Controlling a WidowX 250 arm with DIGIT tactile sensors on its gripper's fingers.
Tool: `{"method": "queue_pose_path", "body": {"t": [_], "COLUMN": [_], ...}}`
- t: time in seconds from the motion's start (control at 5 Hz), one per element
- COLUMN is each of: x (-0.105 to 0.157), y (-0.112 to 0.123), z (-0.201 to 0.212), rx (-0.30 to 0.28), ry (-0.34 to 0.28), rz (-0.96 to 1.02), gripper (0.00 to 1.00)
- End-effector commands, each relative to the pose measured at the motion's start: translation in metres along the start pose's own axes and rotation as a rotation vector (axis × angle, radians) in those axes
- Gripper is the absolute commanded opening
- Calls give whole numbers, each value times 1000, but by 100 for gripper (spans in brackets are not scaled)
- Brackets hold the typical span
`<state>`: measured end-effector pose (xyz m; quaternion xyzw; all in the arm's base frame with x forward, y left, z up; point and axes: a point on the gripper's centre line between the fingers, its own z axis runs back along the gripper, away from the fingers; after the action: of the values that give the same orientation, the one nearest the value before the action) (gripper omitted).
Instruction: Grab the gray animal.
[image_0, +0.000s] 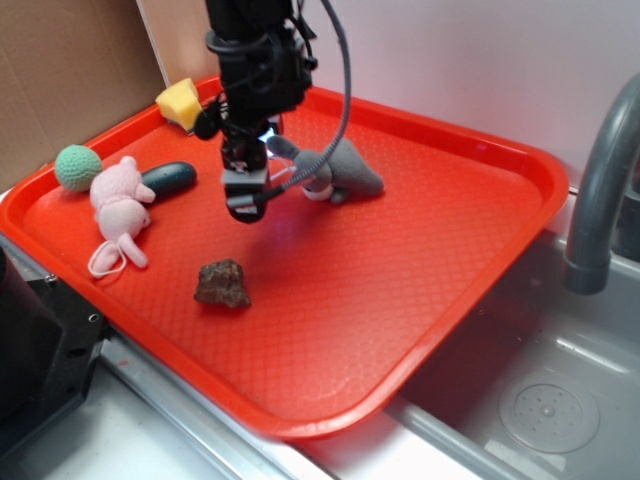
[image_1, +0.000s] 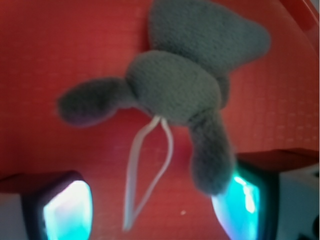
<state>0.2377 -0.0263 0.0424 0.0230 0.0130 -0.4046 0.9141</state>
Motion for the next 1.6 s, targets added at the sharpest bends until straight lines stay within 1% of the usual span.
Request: {"method": "queue_pose_path", "body": {"t": [0.0,0.2,0.4,0.6,0.8,1.0,1.2,1.4], "x": [59,74,77,67,38,-1,-30,-39], "y": [9,11,13,6,-19,-43,-46,-31], "z": [-9,-21,-26,-5,42,87,106,119], "rx": [49,45,45,59,150,159,114,81], "ry": [-40,-43,-42,-17,-29,-95,-143,-204], "rz": [27,3,0,-1,173,430,630,708], "gripper": [100,100,0,0,0,0,0,0]}}
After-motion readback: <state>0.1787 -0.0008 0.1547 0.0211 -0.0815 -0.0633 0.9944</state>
